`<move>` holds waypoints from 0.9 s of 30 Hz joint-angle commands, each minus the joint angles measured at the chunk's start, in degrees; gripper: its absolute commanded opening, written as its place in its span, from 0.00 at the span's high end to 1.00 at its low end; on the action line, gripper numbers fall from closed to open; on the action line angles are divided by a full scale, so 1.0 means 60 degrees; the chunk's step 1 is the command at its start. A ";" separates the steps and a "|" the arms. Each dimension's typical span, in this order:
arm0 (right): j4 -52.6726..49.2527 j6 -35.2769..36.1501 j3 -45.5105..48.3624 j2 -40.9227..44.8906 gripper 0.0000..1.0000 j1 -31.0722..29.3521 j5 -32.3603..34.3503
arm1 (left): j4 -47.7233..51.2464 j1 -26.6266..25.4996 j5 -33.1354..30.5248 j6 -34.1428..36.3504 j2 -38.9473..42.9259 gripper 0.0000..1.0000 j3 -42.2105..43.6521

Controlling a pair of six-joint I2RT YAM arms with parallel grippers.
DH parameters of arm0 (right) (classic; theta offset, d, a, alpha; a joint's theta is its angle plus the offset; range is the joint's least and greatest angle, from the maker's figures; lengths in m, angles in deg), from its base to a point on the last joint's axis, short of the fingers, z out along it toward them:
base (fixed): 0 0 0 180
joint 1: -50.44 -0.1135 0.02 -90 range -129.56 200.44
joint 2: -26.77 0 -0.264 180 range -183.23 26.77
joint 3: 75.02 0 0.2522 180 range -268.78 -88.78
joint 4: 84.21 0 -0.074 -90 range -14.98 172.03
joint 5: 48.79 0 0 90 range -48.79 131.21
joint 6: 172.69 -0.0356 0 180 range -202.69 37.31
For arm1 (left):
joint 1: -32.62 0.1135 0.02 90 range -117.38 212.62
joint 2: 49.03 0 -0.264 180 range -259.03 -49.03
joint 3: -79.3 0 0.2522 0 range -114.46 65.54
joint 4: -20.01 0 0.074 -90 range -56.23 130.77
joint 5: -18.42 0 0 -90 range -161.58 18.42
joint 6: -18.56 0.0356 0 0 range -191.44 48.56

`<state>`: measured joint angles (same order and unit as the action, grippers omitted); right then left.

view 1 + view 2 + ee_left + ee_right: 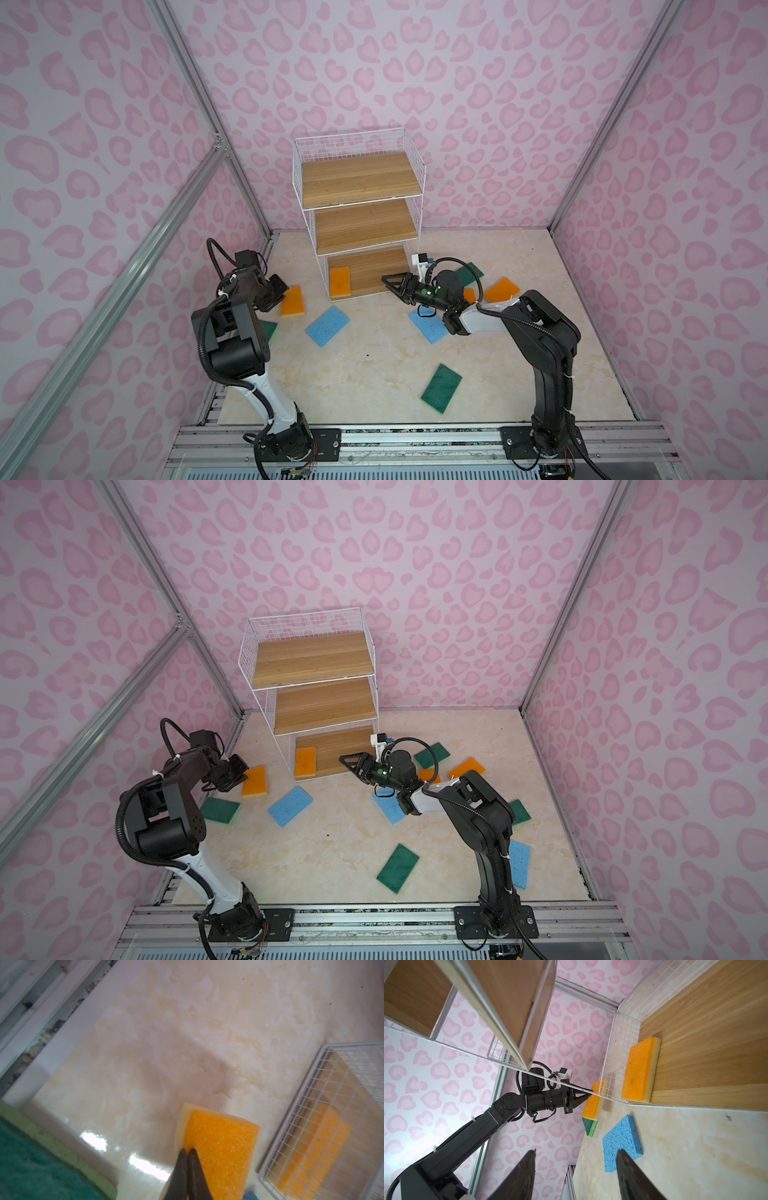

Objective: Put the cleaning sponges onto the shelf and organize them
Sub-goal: 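Carry the second orange sponge to the right gripper and close right gripper on it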

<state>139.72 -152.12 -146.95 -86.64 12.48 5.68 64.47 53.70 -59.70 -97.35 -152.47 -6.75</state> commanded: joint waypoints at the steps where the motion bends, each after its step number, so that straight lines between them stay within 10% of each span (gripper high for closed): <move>1: -0.1418 0.1045 -0.0056 0.0460 0.38 -0.0334 0.0431 | 0.0214 -0.0038 0.0407 -0.1053 0.0982 0.96 0.0632; 16: -0.2950 0.1399 0.0268 0.1276 0.33 -0.2211 0.1114 | -0.1016 -0.1871 0.0486 -0.3749 0.6193 0.96 0.4422; 27: -0.2437 0.0713 -0.0092 0.0922 0.42 -0.3067 0.1454 | -0.1549 -0.2420 0.1034 -0.4642 0.7216 0.96 0.4943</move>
<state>122.86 -146.43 -146.80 -80.43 -5.22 13.20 58.00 39.53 -54.87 -123.10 -109.72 22.21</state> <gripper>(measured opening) 0.582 0.058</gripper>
